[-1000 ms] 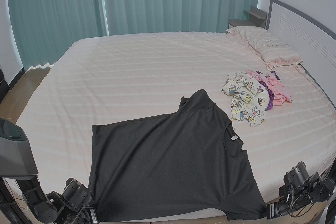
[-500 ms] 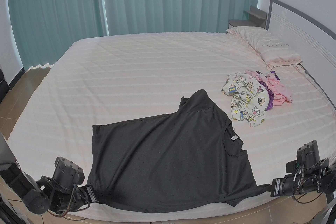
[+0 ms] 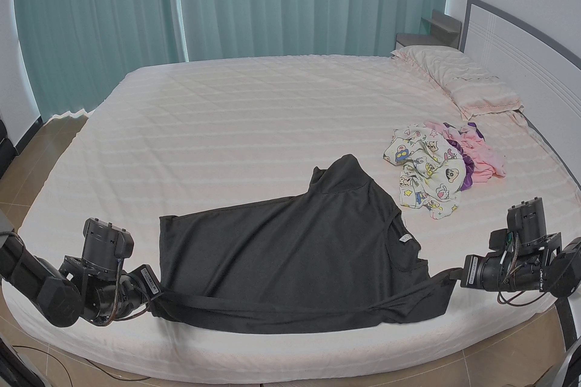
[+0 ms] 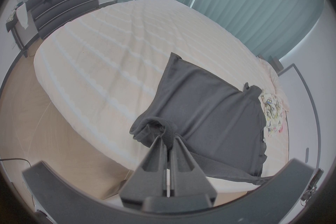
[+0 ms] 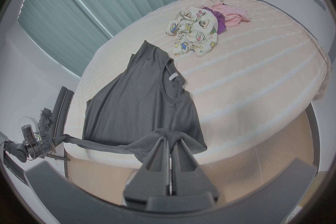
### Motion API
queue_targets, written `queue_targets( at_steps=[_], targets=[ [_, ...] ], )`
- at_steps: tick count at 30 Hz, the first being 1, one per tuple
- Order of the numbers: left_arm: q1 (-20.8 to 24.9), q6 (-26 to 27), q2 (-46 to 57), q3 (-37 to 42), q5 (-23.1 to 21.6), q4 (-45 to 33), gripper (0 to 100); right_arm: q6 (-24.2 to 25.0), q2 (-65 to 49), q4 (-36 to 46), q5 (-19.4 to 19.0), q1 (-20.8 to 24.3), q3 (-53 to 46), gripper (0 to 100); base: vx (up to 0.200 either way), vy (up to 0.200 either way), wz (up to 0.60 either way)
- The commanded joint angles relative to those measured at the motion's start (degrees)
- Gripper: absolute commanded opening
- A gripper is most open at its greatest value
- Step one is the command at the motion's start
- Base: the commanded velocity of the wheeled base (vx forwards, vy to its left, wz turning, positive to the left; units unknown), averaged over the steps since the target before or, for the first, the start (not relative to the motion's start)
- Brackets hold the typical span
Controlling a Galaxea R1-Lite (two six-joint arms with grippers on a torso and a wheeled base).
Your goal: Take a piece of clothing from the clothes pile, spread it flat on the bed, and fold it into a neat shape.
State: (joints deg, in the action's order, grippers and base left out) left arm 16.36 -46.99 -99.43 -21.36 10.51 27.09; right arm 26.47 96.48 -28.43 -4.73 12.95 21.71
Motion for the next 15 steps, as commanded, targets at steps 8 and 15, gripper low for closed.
queue_targets(
  at_steps=[8,15],
  targets=[
    [-1.8,0.1,-2.9,-1.1,0.0,0.0,0,-0.2,5.6,0.0,2.2,-0.7,7.6,0,0.0,0.0,0.0],
    [-2.0,0.1,-6.3,-2.6,-0.1,0.1,0,-0.2,7.3,0.0,2.2,-0.6,10.4,0,0.0,0.0,0.0]
  ],
)
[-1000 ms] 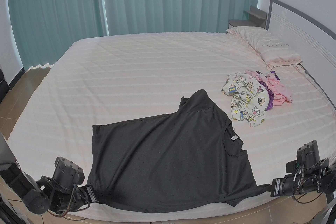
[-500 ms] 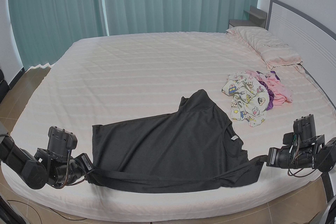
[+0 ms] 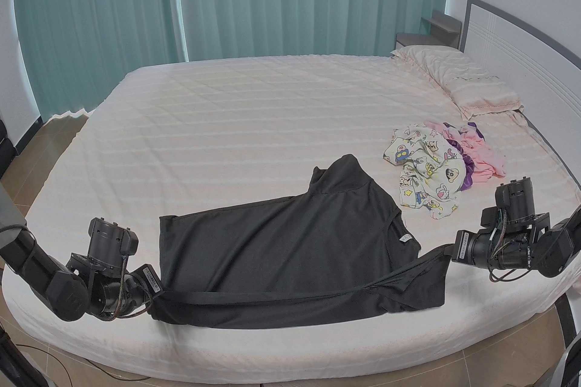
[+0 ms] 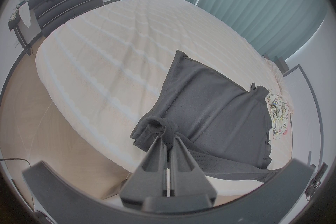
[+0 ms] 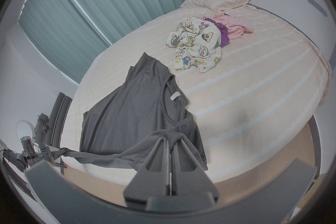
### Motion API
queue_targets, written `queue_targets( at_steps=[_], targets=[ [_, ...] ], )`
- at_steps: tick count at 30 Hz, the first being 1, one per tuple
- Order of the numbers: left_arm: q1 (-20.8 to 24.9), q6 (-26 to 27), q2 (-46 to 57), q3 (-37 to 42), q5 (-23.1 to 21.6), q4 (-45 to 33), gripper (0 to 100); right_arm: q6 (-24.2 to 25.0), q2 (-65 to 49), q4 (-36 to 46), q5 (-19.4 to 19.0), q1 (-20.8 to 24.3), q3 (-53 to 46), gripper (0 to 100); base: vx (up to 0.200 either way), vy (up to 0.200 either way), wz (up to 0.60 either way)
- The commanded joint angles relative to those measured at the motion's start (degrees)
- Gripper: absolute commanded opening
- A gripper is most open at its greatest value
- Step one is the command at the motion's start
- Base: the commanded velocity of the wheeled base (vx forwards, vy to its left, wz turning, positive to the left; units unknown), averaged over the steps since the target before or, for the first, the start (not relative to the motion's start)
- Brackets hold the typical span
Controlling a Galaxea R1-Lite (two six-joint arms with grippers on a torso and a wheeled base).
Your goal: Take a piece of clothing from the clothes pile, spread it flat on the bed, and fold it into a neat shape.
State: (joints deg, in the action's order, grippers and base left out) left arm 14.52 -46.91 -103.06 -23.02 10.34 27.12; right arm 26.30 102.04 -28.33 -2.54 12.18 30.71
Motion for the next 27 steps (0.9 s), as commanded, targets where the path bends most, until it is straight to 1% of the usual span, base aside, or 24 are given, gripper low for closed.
queue_targets(
  at_steps=[1,8,12,23,27],
  targets=[
    [-0.4,0.0,-3.3,-1.3,0.0,0.1,0,0.0,2.3,-0.1,0.0,0.1,1.9,0,0.0,0.0,0.0],
    [-1.6,0.1,-5.3,-3.9,0.1,0.2,0,0.1,5.6,-0.1,0.1,0.2,5.8,0,0.0,0.0,0.0],
    [-2.6,0.2,-8.2,-5.2,0.2,0.8,0,0.2,8.3,-0.2,0.1,0.3,8.5,0,0.0,0.0,0.0],
    [-2.9,-0.1,-13.3,-9.5,0.1,1.0,0,0.3,13.0,-1.0,-0.1,0.6,13.8,0,0.0,0.0,0.0],
    [-3.2,-0.1,-14.7,-9.9,0.2,1.0,0,0.4,14.0,-1.0,0.0,0.7,15.5,0,0.0,0.0,0.0]
  ],
)
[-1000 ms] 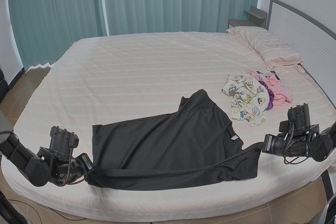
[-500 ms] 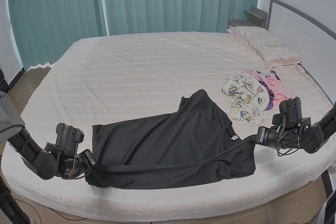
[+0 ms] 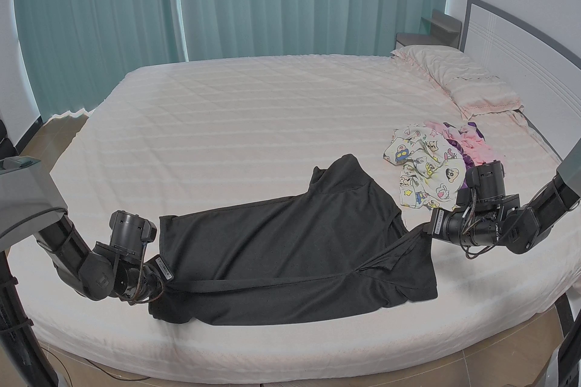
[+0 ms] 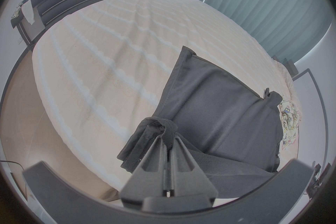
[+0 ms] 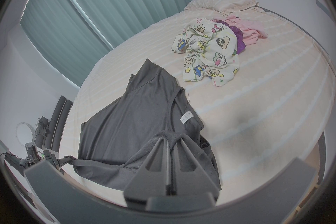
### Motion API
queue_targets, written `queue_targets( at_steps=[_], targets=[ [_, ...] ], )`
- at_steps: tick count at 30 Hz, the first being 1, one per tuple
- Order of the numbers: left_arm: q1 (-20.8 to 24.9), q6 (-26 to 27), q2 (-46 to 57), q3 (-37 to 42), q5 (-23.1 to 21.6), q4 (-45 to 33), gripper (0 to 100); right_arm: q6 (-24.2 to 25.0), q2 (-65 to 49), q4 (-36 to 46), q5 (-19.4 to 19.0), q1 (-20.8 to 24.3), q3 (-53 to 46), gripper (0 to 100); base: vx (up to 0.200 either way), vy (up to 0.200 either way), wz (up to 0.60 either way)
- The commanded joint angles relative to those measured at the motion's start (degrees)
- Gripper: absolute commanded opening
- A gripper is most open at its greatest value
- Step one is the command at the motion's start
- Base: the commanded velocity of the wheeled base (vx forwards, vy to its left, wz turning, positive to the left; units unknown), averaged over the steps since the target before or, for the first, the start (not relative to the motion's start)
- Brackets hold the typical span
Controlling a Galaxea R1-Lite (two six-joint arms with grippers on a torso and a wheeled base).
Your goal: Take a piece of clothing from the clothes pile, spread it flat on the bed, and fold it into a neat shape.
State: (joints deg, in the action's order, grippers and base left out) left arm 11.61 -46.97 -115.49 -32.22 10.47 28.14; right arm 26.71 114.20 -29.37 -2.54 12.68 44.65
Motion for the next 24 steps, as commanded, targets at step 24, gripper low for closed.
queue_targets(
  at_steps=[24],
  targets=[
    [-2.0,-1.1,-7.9,-7.1,-0.1,0.0,0,0.4,9.6,-4.9,2.4,1.3,7.7,0,0.0,0.0,0.0]
  ],
)
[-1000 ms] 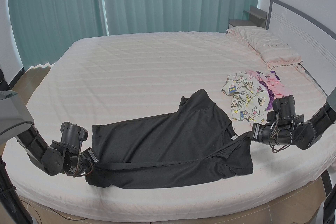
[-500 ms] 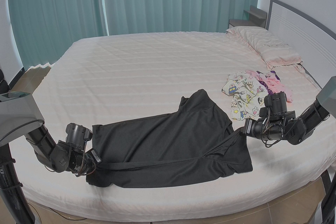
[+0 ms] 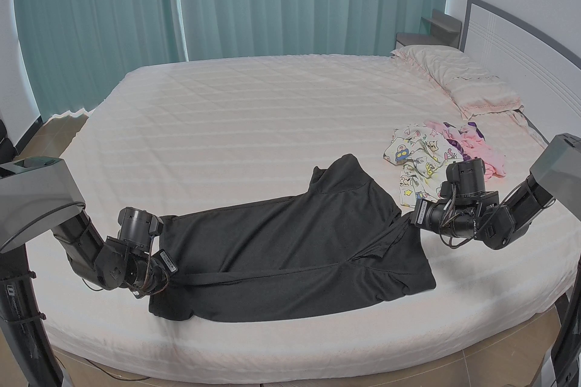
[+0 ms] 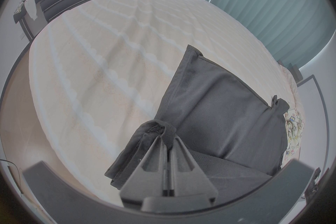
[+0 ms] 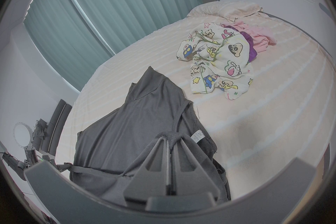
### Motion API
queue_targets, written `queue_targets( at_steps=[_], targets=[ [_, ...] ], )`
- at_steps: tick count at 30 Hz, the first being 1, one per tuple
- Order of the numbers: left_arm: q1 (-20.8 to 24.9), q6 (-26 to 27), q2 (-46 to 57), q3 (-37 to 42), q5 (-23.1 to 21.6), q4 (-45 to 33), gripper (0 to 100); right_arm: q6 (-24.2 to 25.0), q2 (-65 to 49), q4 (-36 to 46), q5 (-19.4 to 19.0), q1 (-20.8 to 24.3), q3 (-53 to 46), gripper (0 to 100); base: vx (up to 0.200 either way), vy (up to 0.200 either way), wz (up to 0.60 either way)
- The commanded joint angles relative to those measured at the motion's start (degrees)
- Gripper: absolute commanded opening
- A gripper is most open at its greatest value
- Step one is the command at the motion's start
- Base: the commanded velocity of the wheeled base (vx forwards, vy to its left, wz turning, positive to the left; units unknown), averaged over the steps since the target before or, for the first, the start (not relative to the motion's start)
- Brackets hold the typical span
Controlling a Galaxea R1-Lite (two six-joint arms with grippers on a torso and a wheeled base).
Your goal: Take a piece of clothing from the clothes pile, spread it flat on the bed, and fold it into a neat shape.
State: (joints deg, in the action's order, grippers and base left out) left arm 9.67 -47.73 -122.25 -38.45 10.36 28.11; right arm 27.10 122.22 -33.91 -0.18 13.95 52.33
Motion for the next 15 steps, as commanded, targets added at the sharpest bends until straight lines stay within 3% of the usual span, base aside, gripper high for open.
queue_targets(
  at_steps=[1,2,13,14,15],
  targets=[
    [-0.1,-0.7,-1.2,-0.9,0.0,0.0,0,0.0,1.6,-0.5,0.1,0.0,0.1,0,0.0,0.0,0.0],
    [-0.1,-1.0,-1.2,-1.0,0.0,0.0,100,0.0,1.6,-0.5,0.1,0.0,0.0,0,0.0,0.0,0.0],
    [-1.6,-2.1,2.3,-0.6,-1.3,-0.1,100,2.9,1.4,-0.4,-0.5,0.1,0.1,0,0.0,0.0,0.0],
    [-1.6,-2.1,2.3,-0.6,-1.3,-0.1,100,2.9,1.4,-0.4,-0.5,0.1,0.1,100,0.0,0.0,0.0],
    [-1.9,-3.0,5.2,0.4,-3.2,-0.3,100,3.0,1.3,-0.4,-0.6,0.1,0.0,100,0.0,0.0,0.0]
  ],
)
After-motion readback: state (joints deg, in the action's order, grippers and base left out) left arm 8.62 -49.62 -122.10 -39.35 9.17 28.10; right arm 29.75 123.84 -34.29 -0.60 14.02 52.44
